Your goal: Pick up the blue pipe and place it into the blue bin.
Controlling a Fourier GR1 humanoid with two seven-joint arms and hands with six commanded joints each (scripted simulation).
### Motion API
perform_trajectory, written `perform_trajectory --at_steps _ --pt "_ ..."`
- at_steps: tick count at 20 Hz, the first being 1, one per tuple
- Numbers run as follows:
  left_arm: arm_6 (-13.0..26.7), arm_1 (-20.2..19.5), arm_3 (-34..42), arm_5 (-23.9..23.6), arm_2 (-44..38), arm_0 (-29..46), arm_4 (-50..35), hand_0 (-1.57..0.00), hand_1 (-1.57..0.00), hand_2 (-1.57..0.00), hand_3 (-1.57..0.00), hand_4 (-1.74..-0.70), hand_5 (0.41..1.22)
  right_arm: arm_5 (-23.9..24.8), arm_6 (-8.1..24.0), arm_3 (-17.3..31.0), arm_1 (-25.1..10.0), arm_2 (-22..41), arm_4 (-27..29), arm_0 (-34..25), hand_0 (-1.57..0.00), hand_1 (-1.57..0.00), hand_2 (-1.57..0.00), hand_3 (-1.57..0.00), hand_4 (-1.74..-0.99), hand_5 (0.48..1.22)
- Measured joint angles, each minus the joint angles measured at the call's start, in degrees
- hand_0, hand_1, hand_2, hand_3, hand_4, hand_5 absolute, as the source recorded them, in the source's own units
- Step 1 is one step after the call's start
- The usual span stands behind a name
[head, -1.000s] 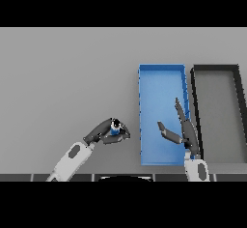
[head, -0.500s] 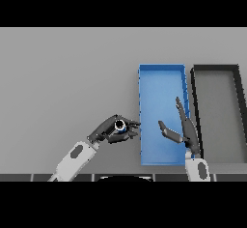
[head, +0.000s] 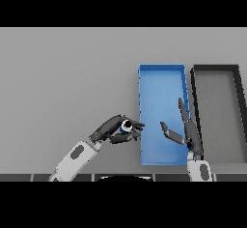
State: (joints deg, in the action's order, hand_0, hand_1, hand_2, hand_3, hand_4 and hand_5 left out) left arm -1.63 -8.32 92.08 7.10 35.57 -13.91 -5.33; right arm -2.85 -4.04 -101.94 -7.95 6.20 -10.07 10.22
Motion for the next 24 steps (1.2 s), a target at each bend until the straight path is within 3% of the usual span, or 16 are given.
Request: perform_trajectory --at_steps 3,5,6,9,13,15,19,24 --pt "-0.3 -0.2 0.2 0.2 0.0 0.2 -0.2 -1.57 -1.57 -1.57 -1.50 -1.74 1.220 0.0 0.5 -0.4 0.3 0.4 -0.1 -0.1 0.00 0.00 0.00 0.00 -1.186 0.615" --pt "-0.2 -0.5 0.0 0.3 0.1 0.4 0.3 -1.57 -1.57 -1.57 -1.50 -1.74 1.220 -3.3 -2.6 -2.2 -0.6 -0.5 4.9 -0.3 0.00 0.00 0.00 0.00 -1.195 0.608" --pt "0.1 -0.4 0.3 0.3 0.4 0.8 0.3 -1.57 -1.57 -1.57 -1.50 -1.74 1.220 -6.8 -3.1 -3.6 -1.2 -1.0 10.0 -0.6 0.00 0.00 0.00 0.00 -1.212 0.589" --pt "0.0 -0.1 -0.2 0.4 0.3 0.5 0.2 -1.57 -1.57 -1.57 -1.49 -1.74 1.221 -15.0 1.5 -8.6 -6.8 -1.6 20.5 -3.3 0.00 0.00 0.00 0.00 -1.282 0.537" --pt "-0.4 0.0 0.0 0.5 0.0 -0.3 0.2 -1.57 -1.57 -1.57 -1.49 -1.74 1.221 -20.2 10.9 -14.6 -12.2 1.6 27.5 -9.4 0.00 0.00 0.00 0.00 -1.314 0.500" --pt "0.4 -0.4 0.2 0.6 -0.1 -0.6 0.4 -1.57 -1.57 -1.57 -1.49 -1.74 1.221 -21.0 16.0 -15.5 -13.0 4.1 29.1 -13.6 0.00 0.00 0.00 0.00 -1.309 0.503" --pt "-0.3 -0.5 0.3 1.1 0.1 -0.3 0.5 -1.57 -1.57 -1.57 -1.49 -1.74 1.221 -24.2 18.6 -15.0 -12.7 9.1 26.8 -19.5 0.00 0.00 0.00 0.00 -1.294 0.523" --pt "-1.1 -0.2 -0.3 2.3 -0.3 -0.9 -0.4 -1.57 -1.57 -1.57 -1.53 -1.74 1.221 -25.6 23.5 -12.4 -9.7 13.6 26.9 -26.5 0.00 0.00 0.00 0.00 -1.230 0.532"
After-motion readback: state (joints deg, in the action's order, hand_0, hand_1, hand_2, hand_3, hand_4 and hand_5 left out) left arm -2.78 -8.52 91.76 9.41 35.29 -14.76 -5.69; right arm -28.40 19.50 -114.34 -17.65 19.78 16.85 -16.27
